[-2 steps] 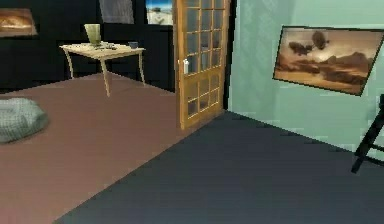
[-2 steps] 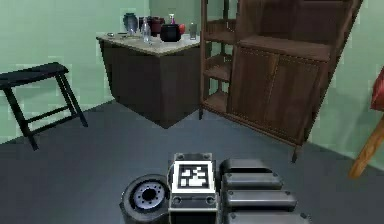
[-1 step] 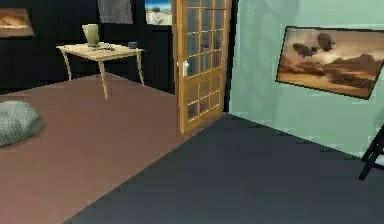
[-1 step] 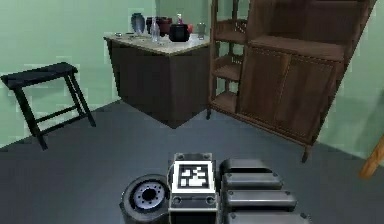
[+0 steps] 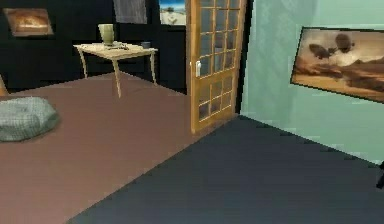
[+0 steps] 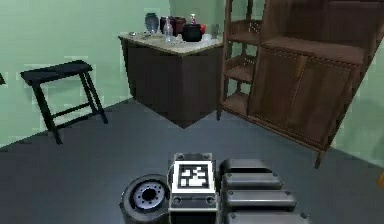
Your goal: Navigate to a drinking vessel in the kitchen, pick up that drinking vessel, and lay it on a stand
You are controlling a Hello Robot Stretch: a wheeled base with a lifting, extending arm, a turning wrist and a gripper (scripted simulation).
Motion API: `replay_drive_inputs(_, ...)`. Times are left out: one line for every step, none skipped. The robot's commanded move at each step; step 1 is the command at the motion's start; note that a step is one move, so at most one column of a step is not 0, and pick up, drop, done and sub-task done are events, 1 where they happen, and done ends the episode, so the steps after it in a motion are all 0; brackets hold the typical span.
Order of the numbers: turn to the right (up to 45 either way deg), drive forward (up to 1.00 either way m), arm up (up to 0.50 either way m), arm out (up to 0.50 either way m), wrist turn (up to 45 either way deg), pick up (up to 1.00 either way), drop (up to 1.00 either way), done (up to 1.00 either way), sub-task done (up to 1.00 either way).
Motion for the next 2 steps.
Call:
replay_drive_inputs(0.0, 0.5, 0.0, 0.0, 0.0, 0.0, 0.0, 0.0, 0.0)
replay_drive_inputs(-45.0, 0.0, 0.0, 0.0, 0.0, 0.0, 0.0, 0.0, 0.0)
